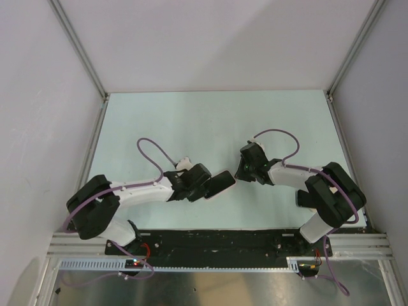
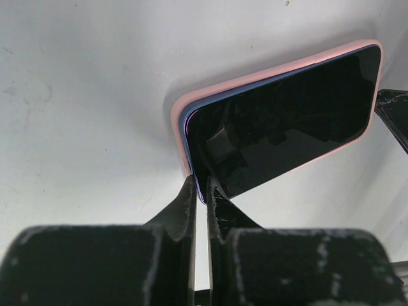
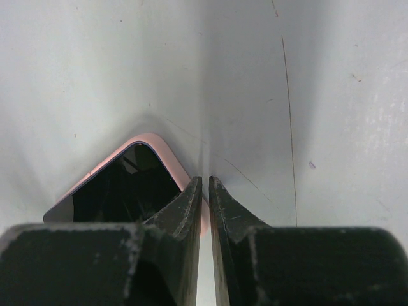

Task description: Put the phone into the phone case

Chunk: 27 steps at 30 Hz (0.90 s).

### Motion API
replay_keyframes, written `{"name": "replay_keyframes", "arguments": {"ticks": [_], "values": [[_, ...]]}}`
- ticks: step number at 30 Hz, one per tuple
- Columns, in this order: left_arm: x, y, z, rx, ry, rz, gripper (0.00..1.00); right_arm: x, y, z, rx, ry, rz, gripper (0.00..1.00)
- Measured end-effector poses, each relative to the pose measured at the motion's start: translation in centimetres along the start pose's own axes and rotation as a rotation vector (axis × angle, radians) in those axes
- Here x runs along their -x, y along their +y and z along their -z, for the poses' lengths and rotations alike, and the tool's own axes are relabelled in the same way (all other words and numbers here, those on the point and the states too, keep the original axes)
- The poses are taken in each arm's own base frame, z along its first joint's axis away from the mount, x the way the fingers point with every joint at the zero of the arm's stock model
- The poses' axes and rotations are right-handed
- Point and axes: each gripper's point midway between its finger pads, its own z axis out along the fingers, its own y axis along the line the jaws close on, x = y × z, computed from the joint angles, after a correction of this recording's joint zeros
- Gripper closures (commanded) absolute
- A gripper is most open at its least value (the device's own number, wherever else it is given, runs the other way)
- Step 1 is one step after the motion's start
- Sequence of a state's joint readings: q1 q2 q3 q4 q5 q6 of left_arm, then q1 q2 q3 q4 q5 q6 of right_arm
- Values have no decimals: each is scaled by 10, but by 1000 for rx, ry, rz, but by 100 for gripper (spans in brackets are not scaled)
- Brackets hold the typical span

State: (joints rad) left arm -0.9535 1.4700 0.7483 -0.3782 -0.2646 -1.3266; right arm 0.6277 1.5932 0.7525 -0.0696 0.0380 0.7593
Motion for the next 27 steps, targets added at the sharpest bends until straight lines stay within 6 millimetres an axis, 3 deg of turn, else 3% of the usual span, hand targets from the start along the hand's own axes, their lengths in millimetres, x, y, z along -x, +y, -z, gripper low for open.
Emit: {"name": "replay_keyframes", "arguments": {"ticks": [22,27], "values": [[-9,6,-12,62,33,-49,100,1,0,-1,-9,-19,8,85],[-8,5,-11,58,32,-76,100,2,0,-1,-9,-20,18,74]]}}
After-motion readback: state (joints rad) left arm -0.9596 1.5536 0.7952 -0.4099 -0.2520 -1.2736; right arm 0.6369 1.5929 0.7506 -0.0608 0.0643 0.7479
